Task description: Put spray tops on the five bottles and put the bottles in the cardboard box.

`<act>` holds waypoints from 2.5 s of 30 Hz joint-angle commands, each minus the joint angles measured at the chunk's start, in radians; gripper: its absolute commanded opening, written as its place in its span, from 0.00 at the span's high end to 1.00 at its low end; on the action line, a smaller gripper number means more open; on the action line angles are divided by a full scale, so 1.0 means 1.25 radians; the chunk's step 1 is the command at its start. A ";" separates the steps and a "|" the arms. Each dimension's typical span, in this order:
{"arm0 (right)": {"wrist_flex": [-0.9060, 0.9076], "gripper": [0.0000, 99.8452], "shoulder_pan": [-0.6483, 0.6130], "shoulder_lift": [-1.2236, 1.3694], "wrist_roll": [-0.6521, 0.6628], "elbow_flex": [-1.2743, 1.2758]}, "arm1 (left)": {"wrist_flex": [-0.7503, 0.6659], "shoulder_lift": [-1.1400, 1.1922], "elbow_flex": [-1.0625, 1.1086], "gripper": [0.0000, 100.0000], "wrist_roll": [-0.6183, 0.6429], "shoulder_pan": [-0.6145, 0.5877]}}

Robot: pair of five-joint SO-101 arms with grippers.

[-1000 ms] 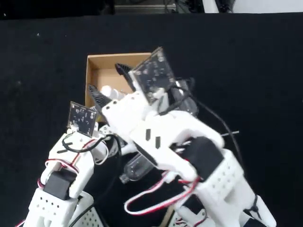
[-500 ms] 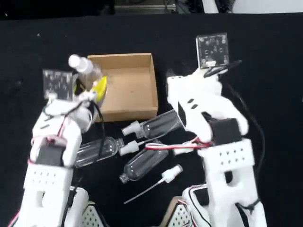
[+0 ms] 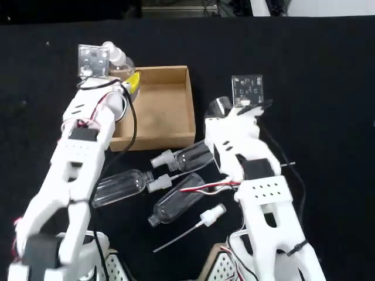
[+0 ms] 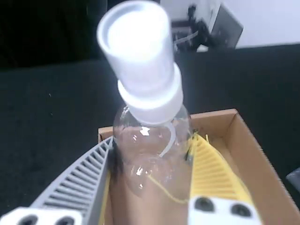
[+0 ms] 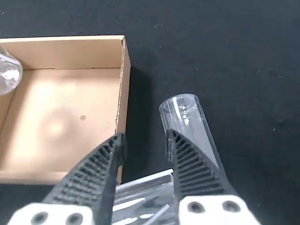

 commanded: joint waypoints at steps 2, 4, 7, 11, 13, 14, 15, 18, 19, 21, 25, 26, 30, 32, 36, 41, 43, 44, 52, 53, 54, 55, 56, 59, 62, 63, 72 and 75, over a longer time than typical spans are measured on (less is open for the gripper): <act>-0.080 0.89 -0.010 -0.029 -0.042 0.026 | -0.095 0.128 -0.104 0.83 -0.005 -0.029; -0.076 0.89 -0.010 -0.029 -0.042 0.028 | -0.139 0.166 -0.109 0.83 -0.004 -0.035; -0.077 0.89 -0.010 -0.028 -0.042 0.036 | -0.204 0.225 -0.111 0.83 -0.004 -0.036; -0.079 0.89 -0.010 -0.028 -0.042 0.047 | -0.279 0.298 -0.112 0.83 -0.005 -0.051; -0.079 0.89 -0.010 -0.028 -0.042 0.048 | -0.298 0.331 -0.112 0.83 -0.005 -0.051; -0.079 0.89 -0.010 -0.028 -0.042 0.048 | -0.304 0.345 -0.112 0.83 -0.005 -0.052; -0.079 0.89 -0.010 -0.028 -0.042 0.050 | -0.311 0.356 -0.114 0.83 -0.005 -0.053; -0.079 0.89 -0.010 -0.028 -0.042 0.050 | -0.311 0.387 -0.131 0.83 -0.004 -0.066; -0.079 0.89 -0.010 -0.028 -0.042 0.050 | -0.311 0.393 -0.136 0.82 -0.004 -0.069; -0.079 0.89 -0.010 -0.028 -0.042 0.050 | -0.309 0.396 -0.138 0.82 -0.005 -0.075; -0.079 0.89 -0.010 -0.028 -0.042 0.050 | -0.308 0.396 -0.137 0.81 -0.005 -0.084; -0.079 0.89 -0.010 -0.028 -0.042 0.050 | -0.308 0.396 -0.134 0.79 -0.005 -0.084; -0.079 0.89 -0.010 -0.028 -0.042 0.050 | -0.308 0.396 -0.132 0.76 -0.005 -0.083; -0.079 0.89 -0.010 -0.028 -0.042 0.050 | -0.308 0.396 -0.132 0.76 -0.005 -0.083; -0.080 0.89 -0.010 -0.028 -0.042 0.048 | -0.312 0.396 -0.136 0.76 0.001 -0.080; -0.080 0.89 -0.010 -0.028 -0.042 0.048 | -0.309 0.396 -0.137 0.76 -0.005 -0.077; -0.080 0.89 -0.010 -0.028 -0.042 0.048 | -0.308 0.396 -0.137 0.75 -0.006 -0.077; -0.080 0.89 -0.010 -0.028 -0.042 0.048 | -0.308 0.396 -0.137 0.74 -0.006 -0.077; -0.080 0.89 -0.010 -0.028 -0.042 0.048 | -0.307 0.395 -0.134 0.66 -0.006 -0.082; -0.080 0.89 -0.010 -0.028 -0.042 0.048 | -0.307 0.395 -0.133 0.66 -0.006 -0.083; -0.080 0.89 -0.010 -0.028 -0.042 0.048 | -0.307 0.395 -0.132 0.66 -0.006 -0.083; -0.080 0.89 -0.010 -0.028 -0.041 0.048 | -0.307 0.390 -0.129 0.66 -0.006 -0.083; -0.080 0.89 -0.010 -0.028 -0.041 0.048 | -0.302 0.379 -0.126 0.66 -0.006 -0.083; -0.080 0.89 -0.010 -0.028 -0.038 0.047 | -0.209 0.307 -0.120 0.66 -0.006 -0.080; -0.080 0.89 -0.009 -0.028 -0.038 0.050 | -0.083 0.210 -0.121 0.66 -0.006 -0.083; -0.080 0.89 -0.009 -0.026 -0.038 0.050 | -0.039 0.178 -0.121 0.66 -0.006 -0.084; -0.080 0.89 -0.006 -0.023 -0.039 0.051 | 0.349 -0.122 -0.120 0.66 -0.069 -0.154; -0.080 0.89 -0.006 -0.023 -0.039 0.051 | 0.501 -0.232 -0.117 0.66 -0.168 -0.171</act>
